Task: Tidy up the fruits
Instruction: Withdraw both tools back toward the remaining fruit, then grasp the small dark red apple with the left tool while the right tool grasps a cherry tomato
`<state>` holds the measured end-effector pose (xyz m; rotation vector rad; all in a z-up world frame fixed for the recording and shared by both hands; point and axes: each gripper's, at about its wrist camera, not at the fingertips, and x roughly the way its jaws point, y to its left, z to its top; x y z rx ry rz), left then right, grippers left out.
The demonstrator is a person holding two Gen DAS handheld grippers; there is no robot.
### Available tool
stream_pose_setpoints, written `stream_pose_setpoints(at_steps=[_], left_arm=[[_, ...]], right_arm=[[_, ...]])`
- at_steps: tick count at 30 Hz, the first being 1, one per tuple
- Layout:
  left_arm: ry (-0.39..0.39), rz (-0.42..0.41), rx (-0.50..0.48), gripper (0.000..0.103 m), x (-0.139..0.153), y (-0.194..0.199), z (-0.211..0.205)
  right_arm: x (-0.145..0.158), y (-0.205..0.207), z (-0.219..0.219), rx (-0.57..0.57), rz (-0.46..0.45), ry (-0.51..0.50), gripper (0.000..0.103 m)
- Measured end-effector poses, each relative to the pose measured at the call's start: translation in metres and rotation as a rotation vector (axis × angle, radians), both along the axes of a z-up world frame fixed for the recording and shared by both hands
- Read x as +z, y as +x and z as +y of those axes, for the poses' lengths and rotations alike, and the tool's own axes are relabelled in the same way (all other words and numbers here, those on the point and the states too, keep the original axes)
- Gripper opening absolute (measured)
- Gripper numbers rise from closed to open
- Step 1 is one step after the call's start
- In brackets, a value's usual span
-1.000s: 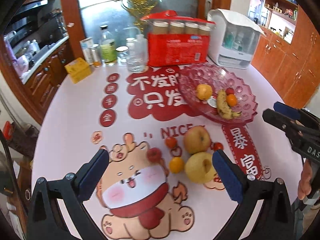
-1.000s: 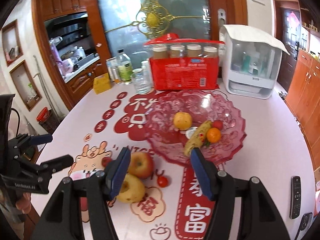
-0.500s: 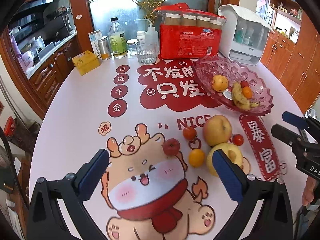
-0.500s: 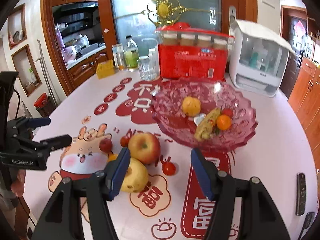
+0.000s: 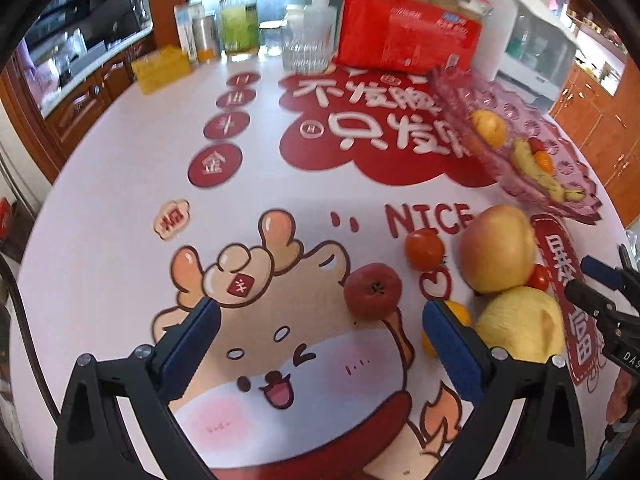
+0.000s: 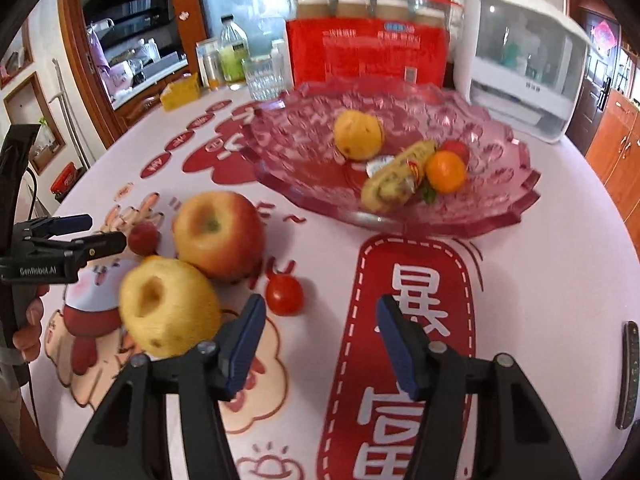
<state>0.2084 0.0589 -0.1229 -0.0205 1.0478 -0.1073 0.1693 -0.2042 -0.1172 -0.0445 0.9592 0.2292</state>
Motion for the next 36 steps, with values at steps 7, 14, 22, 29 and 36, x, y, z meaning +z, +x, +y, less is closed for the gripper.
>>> stream_pose_setpoints(at_steps=[7, 14, 22, 29, 36], left_arm=[[-0.047, 0.042, 0.044, 0.095, -0.018, 0.017, -0.002], [-0.056, 0.028, 0.064, 0.090, -0.017, 0.026, -0.006], [-0.026, 0.035, 0.052, 0.074, -0.019, 0.026, -0.014], [-0.003, 0.039, 0.057, 0.055, -0.021, 0.024, -0.019], [0.003, 0.035, 0.061, 0.033, -0.019, 0.022, -0.021]], right_arm=[[-0.018, 0.012, 0.006, 0.053, 0.028, 0.012, 0.050], [-0.023, 0.016, 0.012, 0.098, 0.023, 0.014, 0.048], [-0.024, 0.020, 0.017, 0.131, 0.012, 0.027, 0.041], [-0.029, 0.023, 0.022, 0.146, 0.019, 0.023, 0.031], [-0.030, 0.025, 0.024, 0.141, 0.016, 0.027, 0.027]])
